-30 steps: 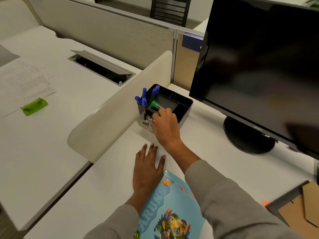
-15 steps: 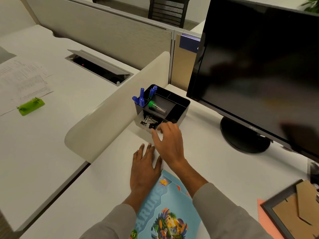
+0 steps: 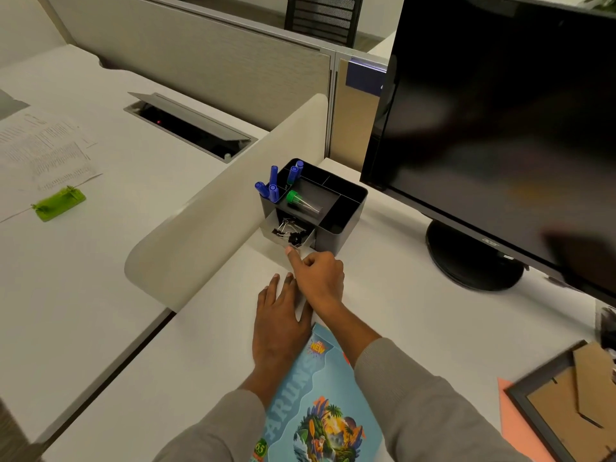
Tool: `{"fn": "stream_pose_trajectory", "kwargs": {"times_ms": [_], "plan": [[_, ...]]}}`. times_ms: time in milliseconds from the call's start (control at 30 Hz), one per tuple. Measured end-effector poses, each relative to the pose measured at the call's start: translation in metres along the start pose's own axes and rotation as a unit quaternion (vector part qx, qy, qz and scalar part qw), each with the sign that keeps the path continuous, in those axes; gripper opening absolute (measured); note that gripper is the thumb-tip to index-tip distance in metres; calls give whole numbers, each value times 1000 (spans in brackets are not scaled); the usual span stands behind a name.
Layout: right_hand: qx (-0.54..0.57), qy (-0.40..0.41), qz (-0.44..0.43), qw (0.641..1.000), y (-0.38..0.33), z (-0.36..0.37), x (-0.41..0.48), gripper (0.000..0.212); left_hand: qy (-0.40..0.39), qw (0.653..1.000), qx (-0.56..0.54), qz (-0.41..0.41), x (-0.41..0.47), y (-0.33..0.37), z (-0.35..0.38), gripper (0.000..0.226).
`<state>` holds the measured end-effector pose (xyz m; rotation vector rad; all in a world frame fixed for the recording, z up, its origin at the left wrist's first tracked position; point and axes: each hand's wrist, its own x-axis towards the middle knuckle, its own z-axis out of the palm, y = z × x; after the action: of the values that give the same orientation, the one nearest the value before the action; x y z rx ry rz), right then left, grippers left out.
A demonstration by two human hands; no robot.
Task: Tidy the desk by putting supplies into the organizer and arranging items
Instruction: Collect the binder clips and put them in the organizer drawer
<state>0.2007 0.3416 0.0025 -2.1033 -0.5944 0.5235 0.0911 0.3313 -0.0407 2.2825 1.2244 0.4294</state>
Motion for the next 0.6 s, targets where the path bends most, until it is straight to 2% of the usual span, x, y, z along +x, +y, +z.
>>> {"fn": "stream_pose_trajectory", "kwargs": {"times_ms": [233,400,500,600], "plan": [[30,-6,10,999,-7,3,14,58,-5,1000,22,0,3,-10,11,62],[52,-41,21,998,-12,1,25,54,-8,999,34,-17,2,-9,11,64],[85,-59,27,994,-11,3,29,48,-6,999,26,-21,1,-6,8,60],[101,-78,8,992,-8,6,33,29,-8,999,29,-30,0,-6,8,63]]}}
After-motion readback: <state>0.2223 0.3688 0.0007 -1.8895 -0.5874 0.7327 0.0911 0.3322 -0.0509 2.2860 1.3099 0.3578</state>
